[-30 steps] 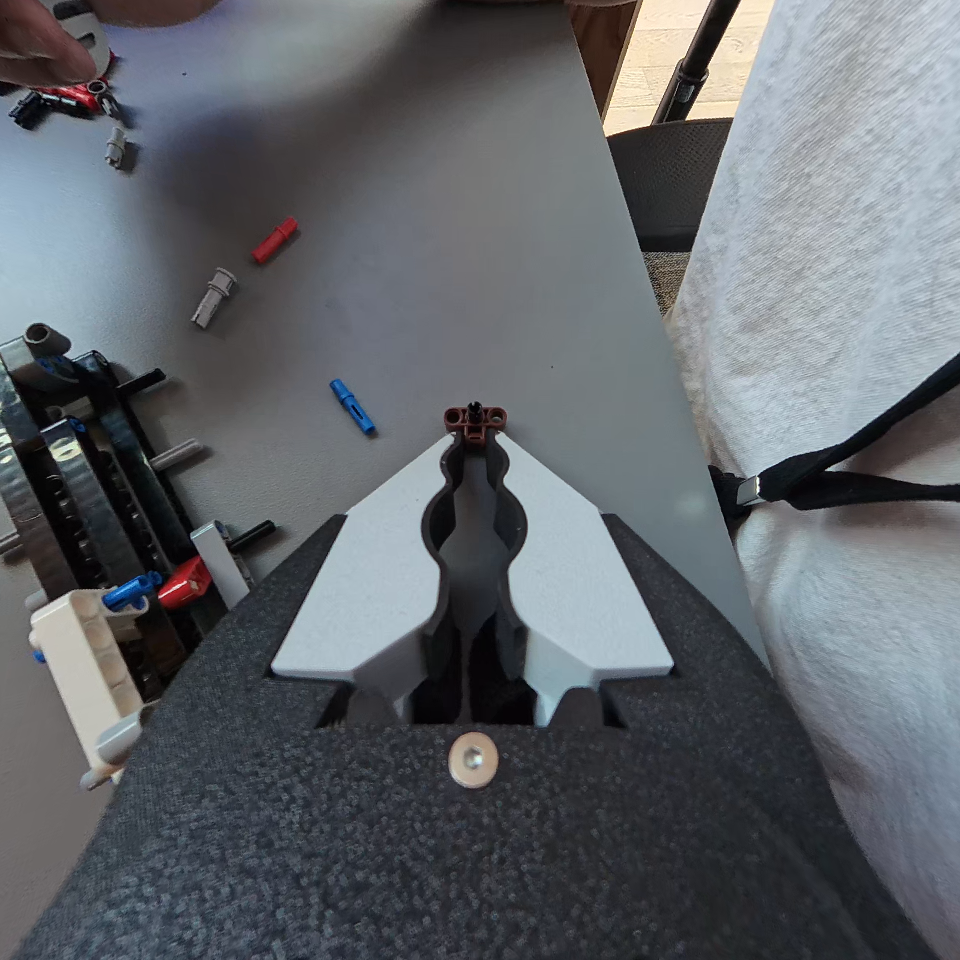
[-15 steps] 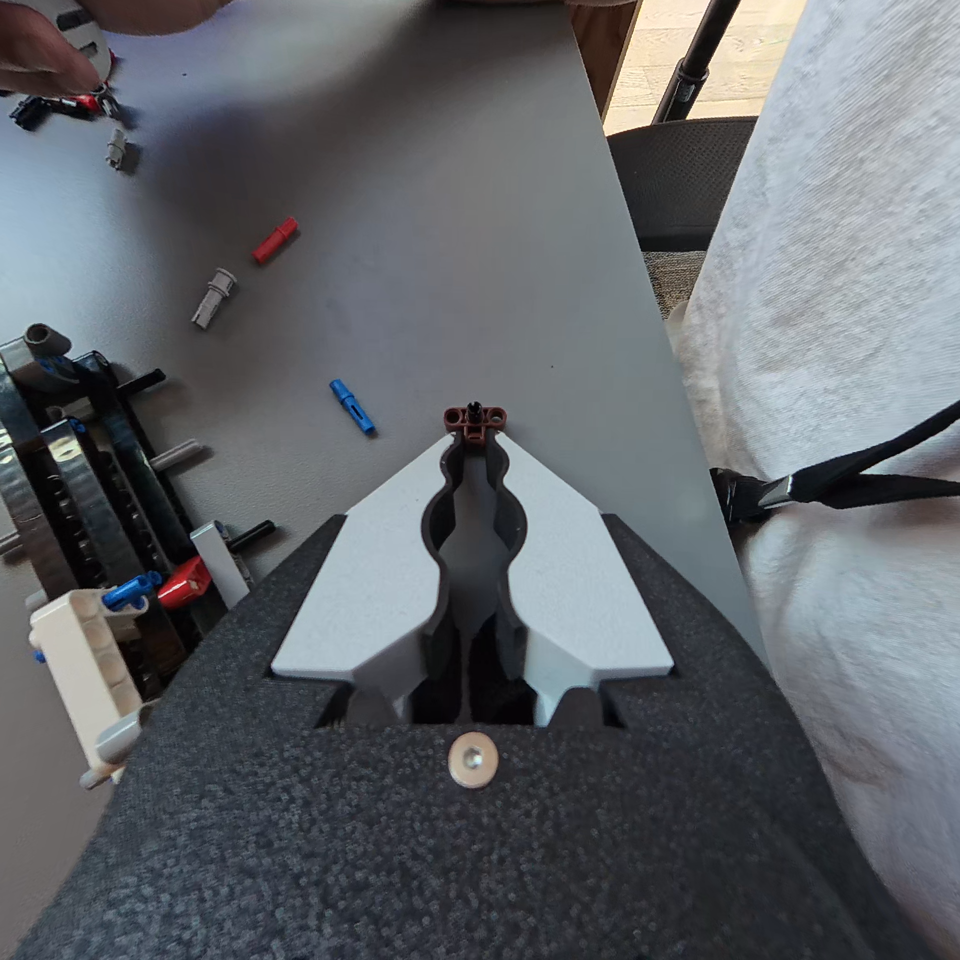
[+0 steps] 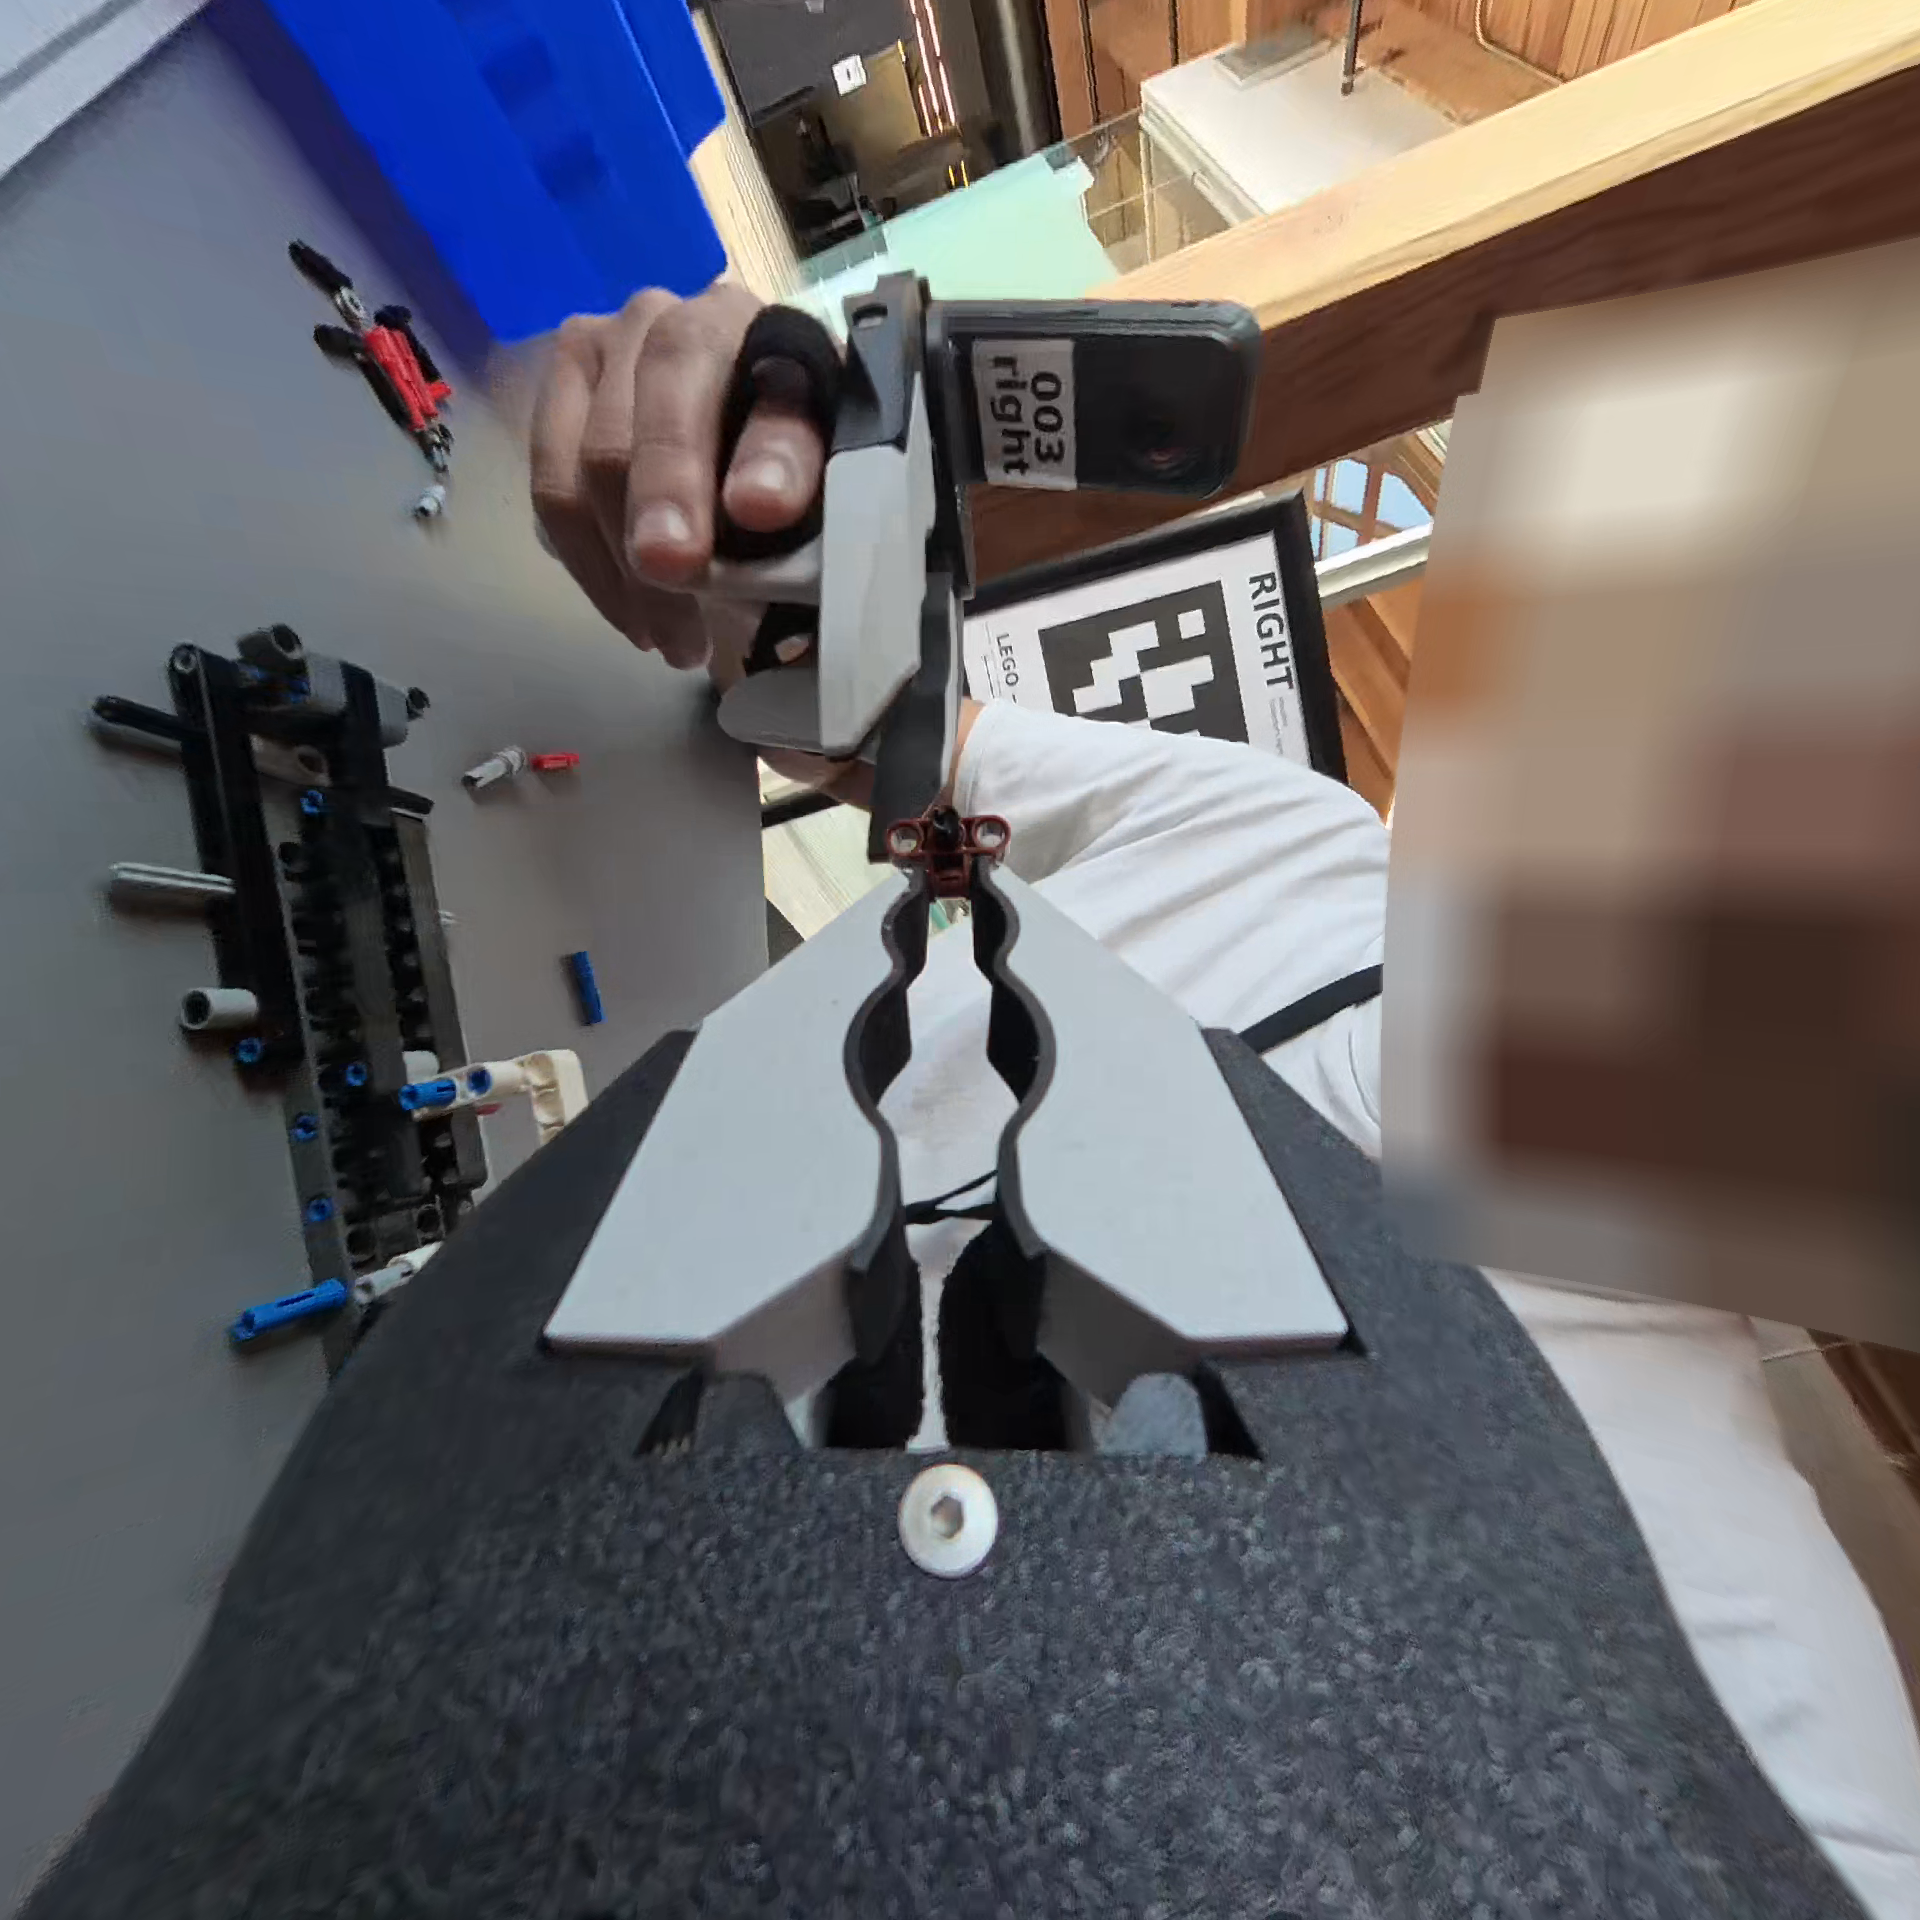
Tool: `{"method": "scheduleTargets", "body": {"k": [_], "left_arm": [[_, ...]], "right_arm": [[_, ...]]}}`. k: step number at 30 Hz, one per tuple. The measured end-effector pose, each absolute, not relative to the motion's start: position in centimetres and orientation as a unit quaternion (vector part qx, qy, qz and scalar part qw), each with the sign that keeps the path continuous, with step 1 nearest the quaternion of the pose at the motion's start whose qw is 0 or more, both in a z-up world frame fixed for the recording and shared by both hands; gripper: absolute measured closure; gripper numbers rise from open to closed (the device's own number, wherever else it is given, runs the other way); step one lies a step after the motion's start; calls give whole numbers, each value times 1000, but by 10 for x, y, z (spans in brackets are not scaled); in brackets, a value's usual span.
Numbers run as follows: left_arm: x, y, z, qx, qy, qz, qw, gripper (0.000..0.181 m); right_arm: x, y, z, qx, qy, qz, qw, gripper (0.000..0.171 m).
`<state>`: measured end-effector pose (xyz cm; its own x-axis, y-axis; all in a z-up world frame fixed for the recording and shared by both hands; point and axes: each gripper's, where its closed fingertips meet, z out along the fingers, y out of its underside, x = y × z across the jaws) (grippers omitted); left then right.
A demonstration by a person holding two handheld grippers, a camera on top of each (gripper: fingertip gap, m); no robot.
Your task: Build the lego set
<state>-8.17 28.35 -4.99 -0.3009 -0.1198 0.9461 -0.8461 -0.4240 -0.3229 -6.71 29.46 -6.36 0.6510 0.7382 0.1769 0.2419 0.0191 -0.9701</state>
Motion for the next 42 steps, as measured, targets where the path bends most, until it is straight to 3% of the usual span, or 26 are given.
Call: {"method": "scheduleTargets", "body": {"k": [3,20,24,28,32,42], "left_arm": [[-81,278,-54,522,-443,655,320,175],[-77,264,-46,506,-439,669,322,175],[-67,283,-51,533,-451,675,240,174],[-61,307,-57,542,-530,651,50,168],[-64,307,-65,535,-596,596,-61,164],[-69,289,-61,493,-593,634,-61,168]], "right_arm": [[-71,294,-62,-665,-359,210,620,147],[-78,275,-63,-676,-319,333,575,164],[-70,285,-66,-708,-236,390,539,165],[-63,292,-69,-718,-179,430,517,165],[-62,294,-74,-722,-179,417,522,165],[-65,298,-75,-732,-172,383,537,165]]}}
